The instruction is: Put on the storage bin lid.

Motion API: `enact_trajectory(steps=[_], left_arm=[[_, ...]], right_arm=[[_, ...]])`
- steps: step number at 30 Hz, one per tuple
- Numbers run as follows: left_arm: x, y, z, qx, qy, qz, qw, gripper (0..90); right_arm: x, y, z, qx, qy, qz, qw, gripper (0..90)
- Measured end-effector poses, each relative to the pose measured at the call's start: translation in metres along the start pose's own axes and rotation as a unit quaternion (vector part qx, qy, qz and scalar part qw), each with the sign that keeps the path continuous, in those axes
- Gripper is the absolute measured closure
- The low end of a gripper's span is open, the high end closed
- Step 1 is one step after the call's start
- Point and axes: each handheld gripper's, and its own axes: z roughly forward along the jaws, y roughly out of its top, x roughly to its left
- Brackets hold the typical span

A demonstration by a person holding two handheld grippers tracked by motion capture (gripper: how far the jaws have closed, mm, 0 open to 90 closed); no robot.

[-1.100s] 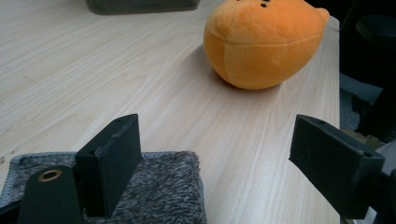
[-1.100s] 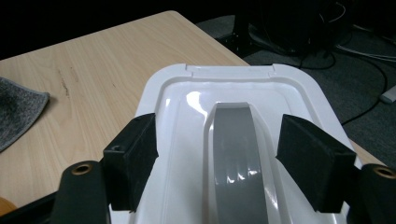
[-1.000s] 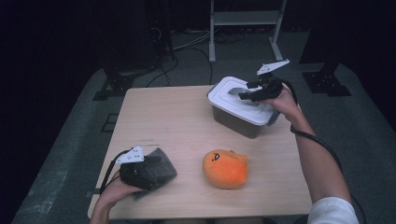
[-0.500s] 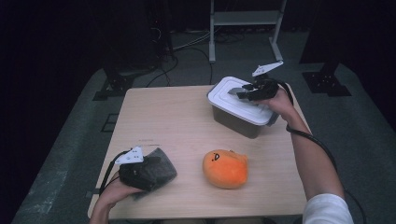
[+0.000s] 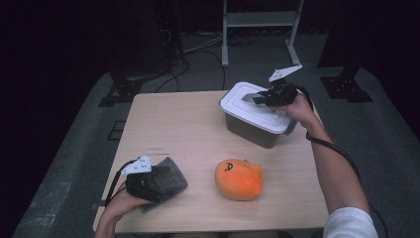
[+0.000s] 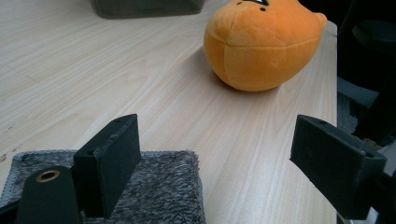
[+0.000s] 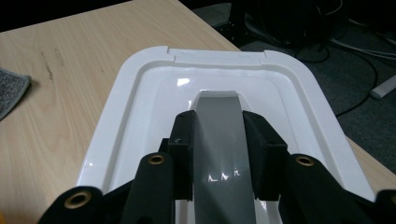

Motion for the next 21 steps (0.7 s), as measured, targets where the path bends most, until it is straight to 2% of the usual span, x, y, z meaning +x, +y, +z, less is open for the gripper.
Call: enact_trajectory(steps=[9, 21], left_arm=[[-0.003, 0.001, 0.0, -0.004, -0.003, 0.002, 1.0, 14.3], [-0.007, 0.005, 0.002, -0.008, -0.006, 0.006, 0.9999, 14.2]], right_arm=[[0.013, 0.0, -0.026, -0.022, 0.01, -0.009, 0.9997, 65.4], [0.035, -0.025, -0.062, -0.043, 0.016, -0.005, 0.999, 65.3]])
